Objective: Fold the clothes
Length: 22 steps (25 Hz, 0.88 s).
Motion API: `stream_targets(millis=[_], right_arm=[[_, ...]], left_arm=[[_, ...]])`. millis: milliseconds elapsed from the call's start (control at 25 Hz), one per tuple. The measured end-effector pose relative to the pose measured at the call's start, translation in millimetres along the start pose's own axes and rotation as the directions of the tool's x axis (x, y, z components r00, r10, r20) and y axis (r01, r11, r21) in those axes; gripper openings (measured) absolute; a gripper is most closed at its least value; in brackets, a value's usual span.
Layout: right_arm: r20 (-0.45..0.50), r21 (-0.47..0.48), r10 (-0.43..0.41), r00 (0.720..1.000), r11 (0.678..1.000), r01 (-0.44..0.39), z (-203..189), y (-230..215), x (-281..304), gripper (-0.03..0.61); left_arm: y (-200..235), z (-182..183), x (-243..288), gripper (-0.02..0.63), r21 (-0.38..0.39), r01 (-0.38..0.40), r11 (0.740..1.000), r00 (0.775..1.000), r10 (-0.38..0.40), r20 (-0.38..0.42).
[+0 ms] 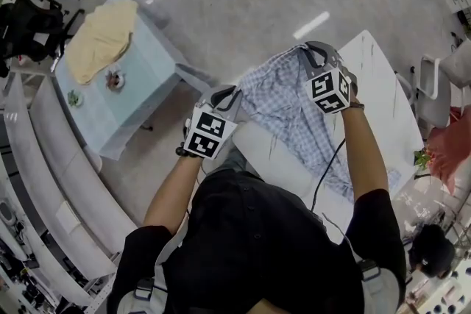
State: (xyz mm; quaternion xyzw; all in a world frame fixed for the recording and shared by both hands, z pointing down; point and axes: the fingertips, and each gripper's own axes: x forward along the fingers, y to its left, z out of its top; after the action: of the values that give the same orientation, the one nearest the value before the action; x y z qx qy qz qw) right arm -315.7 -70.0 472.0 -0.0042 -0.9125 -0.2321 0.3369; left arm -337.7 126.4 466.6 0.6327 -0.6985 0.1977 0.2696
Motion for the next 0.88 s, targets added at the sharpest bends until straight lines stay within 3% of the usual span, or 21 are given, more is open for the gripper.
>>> stream_targets(millis=[40,120,200,280,560,880], right_arm=[[0.003,0.012,0.023,1.000,1.000,-0.023,3.2,4.0,2.8,0.070],[0.005,0.032,0.083,0.997,0.996,-0.083,7.0,12.7,5.3,0.177],[0.009,0.031,0.120,0.993,0.992,-0.120,7.9,19.8,4.6,0.219],[0.011,0.035,0.124,0.992,0.992,-0.124,4.7,23.2,2.7,0.218],[0.018,0.063,0.109,0.994,0.992,-0.109,0.7,21.0,-11.4,0.209],[-0.005,0.123,0.027,1.000,0.992,-0.026,-21.5,31.6,-70.7,0.190]], left_arm=[[3.2,-1.5,-0.3,0.058,0.002,-0.006,1.000,1.000,0.006,-0.005],[6.4,-2.4,-1.3,0.110,0.003,-0.021,1.000,1.000,0.021,-0.009],[7.2,-2.3,-3.3,0.139,-0.001,-0.035,0.999,0.999,0.035,-0.007],[7.1,-2.6,-5.5,0.166,-0.002,-0.044,0.999,0.999,0.044,-0.007],[-0.4,2.0,-11.3,0.167,0.010,-0.045,0.999,0.999,0.045,0.000],[-33.8,15.6,-7.0,0.166,0.097,0.051,0.994,0.999,-0.051,0.003]])
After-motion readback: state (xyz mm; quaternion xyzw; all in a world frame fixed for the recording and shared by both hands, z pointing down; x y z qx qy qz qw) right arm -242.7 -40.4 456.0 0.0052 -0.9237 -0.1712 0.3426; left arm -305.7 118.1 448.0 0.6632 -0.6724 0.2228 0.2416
